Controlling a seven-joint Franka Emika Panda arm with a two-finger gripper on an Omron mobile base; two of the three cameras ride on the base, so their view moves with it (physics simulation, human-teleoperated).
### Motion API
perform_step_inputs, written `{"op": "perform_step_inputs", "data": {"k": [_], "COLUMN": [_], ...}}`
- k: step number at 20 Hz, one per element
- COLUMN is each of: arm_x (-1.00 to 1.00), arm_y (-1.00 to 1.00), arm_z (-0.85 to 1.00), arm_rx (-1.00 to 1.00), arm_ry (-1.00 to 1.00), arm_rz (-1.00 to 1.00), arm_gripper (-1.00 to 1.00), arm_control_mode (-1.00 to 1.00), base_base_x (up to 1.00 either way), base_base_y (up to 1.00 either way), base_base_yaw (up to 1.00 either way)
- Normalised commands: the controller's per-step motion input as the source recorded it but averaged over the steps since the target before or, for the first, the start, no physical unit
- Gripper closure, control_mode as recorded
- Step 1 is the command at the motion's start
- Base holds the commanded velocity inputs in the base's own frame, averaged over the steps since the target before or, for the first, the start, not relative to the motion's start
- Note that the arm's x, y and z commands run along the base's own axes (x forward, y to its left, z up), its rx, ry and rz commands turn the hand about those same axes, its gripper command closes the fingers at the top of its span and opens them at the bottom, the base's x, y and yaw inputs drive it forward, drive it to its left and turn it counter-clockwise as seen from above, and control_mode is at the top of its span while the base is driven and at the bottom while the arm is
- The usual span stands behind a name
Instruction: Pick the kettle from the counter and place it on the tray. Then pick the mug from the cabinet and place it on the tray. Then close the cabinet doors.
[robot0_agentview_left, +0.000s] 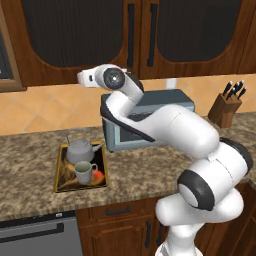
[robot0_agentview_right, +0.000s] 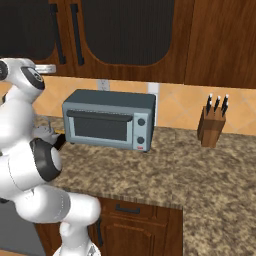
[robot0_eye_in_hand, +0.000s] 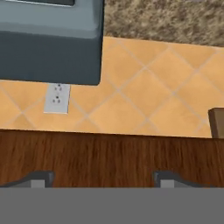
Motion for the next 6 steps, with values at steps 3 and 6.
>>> {"op": "perform_step_inputs", "data": {"k": [3, 6], "arm_x": [0.49, 0.28], "arm_y": [-0.02, 0.00], "arm_z": [-0.09, -0.05], "arm_rx": [0.00, 0.00], "arm_ry": [0.08, 0.08], "arm_rz": [0.10, 0.02], "arm_gripper": [-1.00, -1.00], "arm_control_mode": [-1.00, -1.00], "base_base_x": [0.00, 0.00], "base_base_y": [0.00, 0.00], "base_base_yaw": [0.00, 0.00]}}
